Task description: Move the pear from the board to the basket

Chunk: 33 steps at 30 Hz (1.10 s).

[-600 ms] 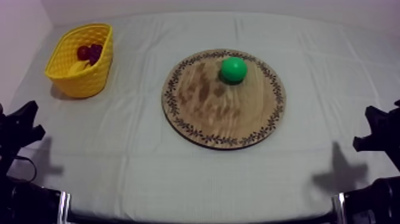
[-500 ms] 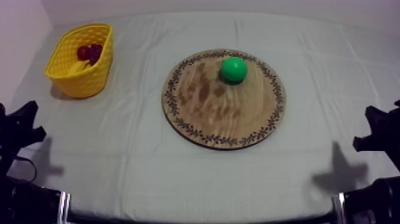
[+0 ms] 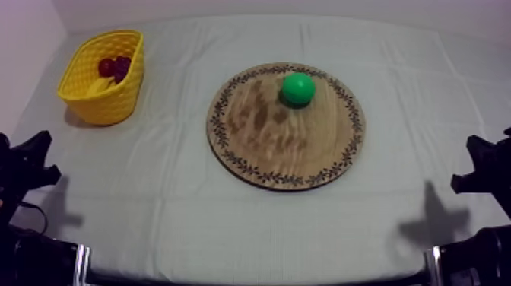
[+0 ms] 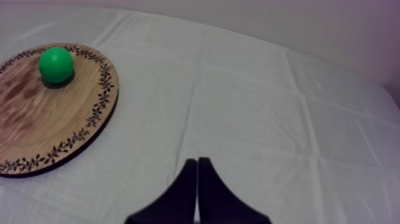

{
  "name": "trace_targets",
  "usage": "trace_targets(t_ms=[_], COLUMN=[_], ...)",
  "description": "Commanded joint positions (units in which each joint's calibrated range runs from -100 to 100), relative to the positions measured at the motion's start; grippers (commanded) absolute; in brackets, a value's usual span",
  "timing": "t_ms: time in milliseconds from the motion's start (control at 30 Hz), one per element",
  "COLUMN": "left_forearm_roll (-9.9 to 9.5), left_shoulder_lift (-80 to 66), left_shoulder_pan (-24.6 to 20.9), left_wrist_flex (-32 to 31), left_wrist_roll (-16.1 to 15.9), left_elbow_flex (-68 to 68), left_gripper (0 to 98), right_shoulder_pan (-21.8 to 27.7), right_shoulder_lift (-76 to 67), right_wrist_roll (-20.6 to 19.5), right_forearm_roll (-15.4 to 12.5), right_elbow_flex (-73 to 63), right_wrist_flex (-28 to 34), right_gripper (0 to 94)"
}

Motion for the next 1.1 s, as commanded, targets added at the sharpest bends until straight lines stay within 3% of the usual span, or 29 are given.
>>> trace_targets(t_ms=[0,100,267,533,833,1067], left_forearm_roll=[0.78,1.49,0.72,0.84,1.27,1.71], left_shoulder_lift=[0.74,4.63,14.07,30.03,46.55,58.82], left_shoulder_pan=[-1.24,-0.97,2.09,4.45,2.91,4.51], left_wrist_flex=[-0.74,1.2,0.03,-3.8,-4.33,-6.93], left_wrist_roll=[-1.98,-2.03,-0.83,-4.4,-9.13,-12.0], left_elbow_flex=[-0.25,-3.46,-11.08,-23.4,-38.68,-48.29], left_gripper=[0.0,0.0,0.0,0.0,0.0,0.0], right_shoulder_pan=[0.0,0.0,0.0,0.0,0.0,0.0], right_shoulder_lift=[-0.05,-0.05,-0.05,-0.05,-0.05,-0.05], right_wrist_roll=[0.01,0.01,0.0,0.02,0.03,0.03], right_forearm_roll=[0.02,0.02,0.02,0.02,0.02,0.02], right_elbow_flex=[0.0,0.0,0.0,0.0,0.0,0.0], right_wrist_flex=[0.0,0.0,0.0,0.0,0.0,0.0], right_gripper=[0.3,0.3,0.3,0.3,0.3,0.3])
